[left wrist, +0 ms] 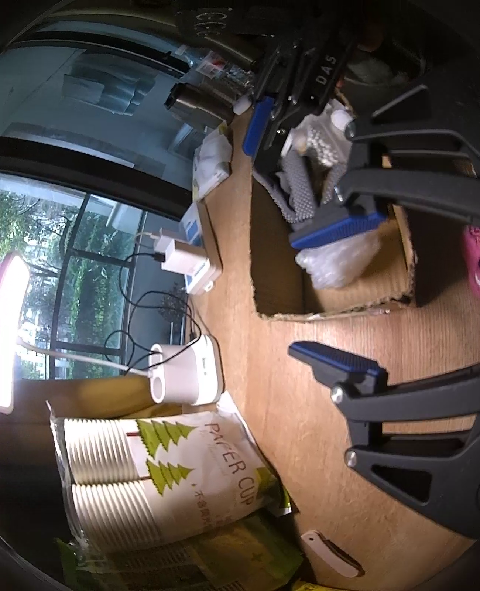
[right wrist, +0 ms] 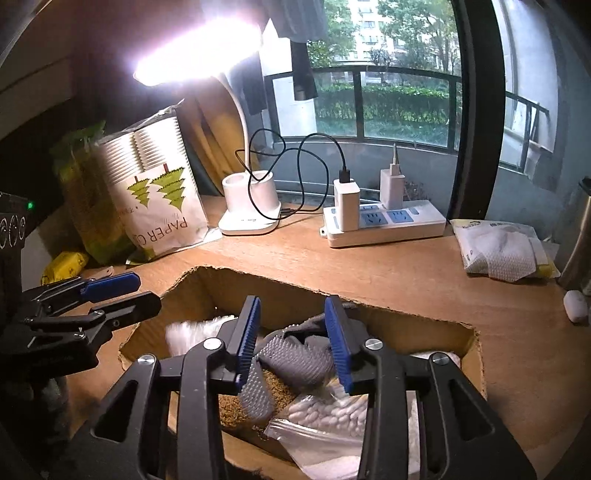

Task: Organize soft objects
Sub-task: 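Lower the glove into the box with the right tool while the left tool lowers the bubble wrap in, then open both tools over the box and withdraw them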

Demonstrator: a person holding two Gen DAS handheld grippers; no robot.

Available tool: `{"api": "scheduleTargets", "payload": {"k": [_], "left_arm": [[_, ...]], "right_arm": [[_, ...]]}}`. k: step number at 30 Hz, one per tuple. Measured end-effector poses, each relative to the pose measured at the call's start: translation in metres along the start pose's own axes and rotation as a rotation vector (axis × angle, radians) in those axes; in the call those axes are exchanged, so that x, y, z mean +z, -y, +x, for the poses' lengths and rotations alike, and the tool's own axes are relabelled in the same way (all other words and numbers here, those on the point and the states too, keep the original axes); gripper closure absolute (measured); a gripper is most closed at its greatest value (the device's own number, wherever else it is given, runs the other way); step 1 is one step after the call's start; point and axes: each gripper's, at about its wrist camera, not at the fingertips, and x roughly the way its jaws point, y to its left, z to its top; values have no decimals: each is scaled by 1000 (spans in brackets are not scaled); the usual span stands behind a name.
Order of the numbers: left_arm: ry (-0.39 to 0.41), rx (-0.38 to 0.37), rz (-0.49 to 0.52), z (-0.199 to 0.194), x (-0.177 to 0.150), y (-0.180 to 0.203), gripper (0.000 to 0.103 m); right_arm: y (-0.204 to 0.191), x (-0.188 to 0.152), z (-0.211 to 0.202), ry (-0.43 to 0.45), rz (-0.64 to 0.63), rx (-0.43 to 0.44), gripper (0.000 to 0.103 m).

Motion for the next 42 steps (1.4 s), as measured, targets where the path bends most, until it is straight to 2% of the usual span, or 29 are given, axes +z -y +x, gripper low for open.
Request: {"api": "scheduleTargets", "payload": {"k": [22,23,24,26,29,31,42], "left_arm": [[41,-10,8,-48,-18,8,48],[40,-10,9,-49,-19,8,46],[40,-10,8,-52,-21,8,36],[44,-13,5,-57,-24,8,30],[52,-11,6,-66,-29,8,29],[54,-10,6,-71,-33,8,29],[58,-9,1,-94,-55,4,29]], "right_arm": [[-28,-16,-52,25,-10,-6,63],[-29,-17,-54,25,-10,-7,63],[-30,-18,-56,26,-10,-6,63],[-30,-18,-56,25,-11,-6,62],[-35,-24,-63,24,-14,-7,60],[-36,-25,-64,24,-13,-6,54],[-59,-52,-89,15,-15,-9,49]]}}
